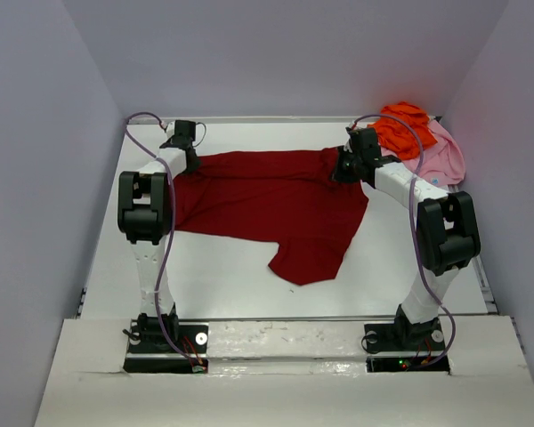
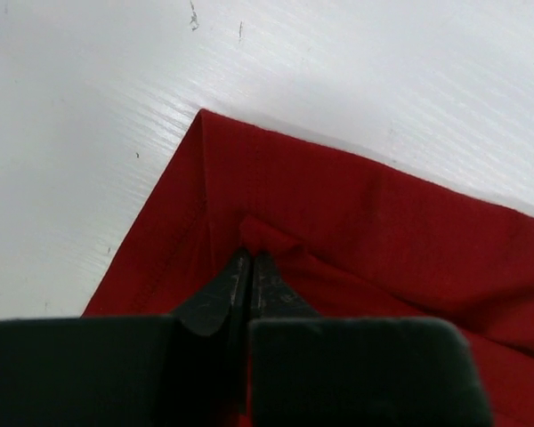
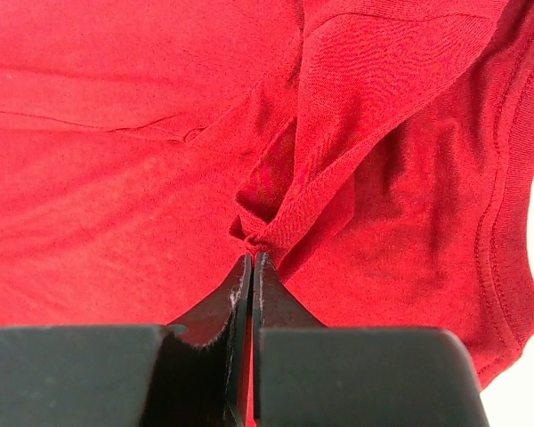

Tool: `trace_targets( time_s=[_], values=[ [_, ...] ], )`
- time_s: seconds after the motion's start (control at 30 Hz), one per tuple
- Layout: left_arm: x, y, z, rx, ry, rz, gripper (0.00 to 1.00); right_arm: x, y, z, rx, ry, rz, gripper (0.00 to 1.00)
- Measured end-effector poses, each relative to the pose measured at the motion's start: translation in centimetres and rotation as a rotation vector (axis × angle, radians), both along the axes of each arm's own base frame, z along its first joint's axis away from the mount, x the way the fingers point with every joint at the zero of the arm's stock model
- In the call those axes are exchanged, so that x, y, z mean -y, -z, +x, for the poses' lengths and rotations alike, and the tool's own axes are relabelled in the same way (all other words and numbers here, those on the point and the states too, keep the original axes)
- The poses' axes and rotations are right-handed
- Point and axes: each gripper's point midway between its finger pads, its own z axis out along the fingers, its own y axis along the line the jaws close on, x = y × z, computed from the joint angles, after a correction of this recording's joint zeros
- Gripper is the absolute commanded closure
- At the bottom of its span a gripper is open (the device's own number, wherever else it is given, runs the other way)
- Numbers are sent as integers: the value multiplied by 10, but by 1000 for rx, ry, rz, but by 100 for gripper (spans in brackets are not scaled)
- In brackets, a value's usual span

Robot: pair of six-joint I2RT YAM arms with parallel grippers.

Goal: Fold and stack the t-shirts
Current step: Flatten out the 1/3-folded T-shirt at the center of the board.

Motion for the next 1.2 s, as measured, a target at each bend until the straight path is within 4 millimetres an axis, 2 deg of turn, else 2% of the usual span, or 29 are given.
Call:
trace_targets(
  time_s=[0.03, 0.4, 0.5, 0.57, 0.6, 0.67, 0.7, 0.73, 0.77, 0.9, 1.0, 1.1, 1.2],
  values=[
    [1, -1, 1, 1, 1, -1, 100, 0, 0, 0, 0, 0, 0, 100],
    [7, -3, 0, -3, 22, 25, 100, 0, 0, 0, 0, 1, -2, 100],
    [12, -20, -6, 10, 40, 51, 100, 1, 0, 0, 2, 3, -8, 100],
    [17, -43, -10, 45, 61, 60, 100, 3, -1, 0, 7, 7, -15, 100],
    [21, -61, -12, 80, 74, 63, 100, 4, -2, 0, 10, 9, -16, 100],
    [26, -104, -16, 161, 90, 69, 100, 5, -8, 1, 24, 14, -18, 100],
    [28, -132, -19, 219, 96, 70, 100, 5, -11, 1, 31, 15, -18, 100],
    [30, -150, -21, 255, 100, 69, 100, 6, -15, 1, 40, 17, -18, 100],
    [32, -181, -25, 324, 105, 65, 100, 6, -18, 1, 47, 18, -17, 100],
    [28, -253, -41, 480, 99, 61, 100, 7, -27, 1, 70, 22, -17, 100],
    [25, -272, -49, 523, 93, 65, 100, 9, -28, 2, 74, 28, -24, 100],
    [20, -266, -58, 509, 86, 80, 100, 14, -30, 3, 84, 43, -45, 100],
    [17, -251, -68, 467, 85, 97, 100, 21, -42, 4, 117, 65, -70, 100]
  ],
)
